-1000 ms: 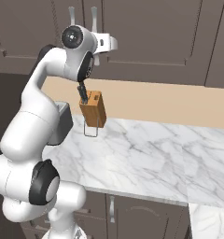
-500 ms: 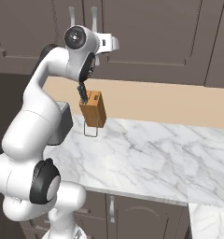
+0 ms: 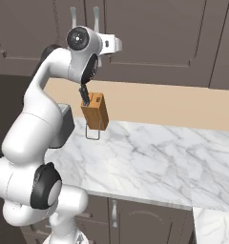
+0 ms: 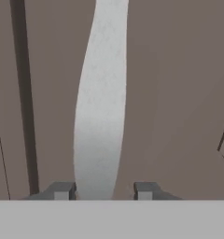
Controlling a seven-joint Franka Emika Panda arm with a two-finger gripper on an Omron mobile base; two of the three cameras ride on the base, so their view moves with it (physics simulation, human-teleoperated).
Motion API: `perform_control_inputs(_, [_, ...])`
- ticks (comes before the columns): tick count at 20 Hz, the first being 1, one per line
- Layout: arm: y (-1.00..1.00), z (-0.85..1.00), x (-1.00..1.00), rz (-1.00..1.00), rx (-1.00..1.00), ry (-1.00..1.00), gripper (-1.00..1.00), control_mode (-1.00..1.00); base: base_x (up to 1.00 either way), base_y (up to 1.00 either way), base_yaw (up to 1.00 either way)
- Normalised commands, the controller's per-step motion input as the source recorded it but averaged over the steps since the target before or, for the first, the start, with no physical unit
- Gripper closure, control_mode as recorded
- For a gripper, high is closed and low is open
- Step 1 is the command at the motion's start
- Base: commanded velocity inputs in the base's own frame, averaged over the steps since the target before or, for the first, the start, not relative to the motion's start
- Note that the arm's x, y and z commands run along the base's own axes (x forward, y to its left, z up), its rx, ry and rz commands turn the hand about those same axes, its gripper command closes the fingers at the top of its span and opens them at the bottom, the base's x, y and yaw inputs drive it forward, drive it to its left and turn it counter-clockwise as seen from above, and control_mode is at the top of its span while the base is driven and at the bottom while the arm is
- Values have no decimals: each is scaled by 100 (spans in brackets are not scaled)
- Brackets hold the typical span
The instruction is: Move the bowls from the cabinet to the plates on the dining table.
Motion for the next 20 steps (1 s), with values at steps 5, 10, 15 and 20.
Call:
perform_control_inputs(5, [0,0,-3,0,0,0,100,-100,0,0,0])
perform_control_inputs(10, [-5,2,-19,0,0,-9,100,-100,0,0,0])
perform_control_inputs(15, [-22,9,-34,1,0,-14,100,-100,0,0,0])
perform_control_inputs(20, [-33,19,-43,1,0,-15,100,-100,0,0,0])
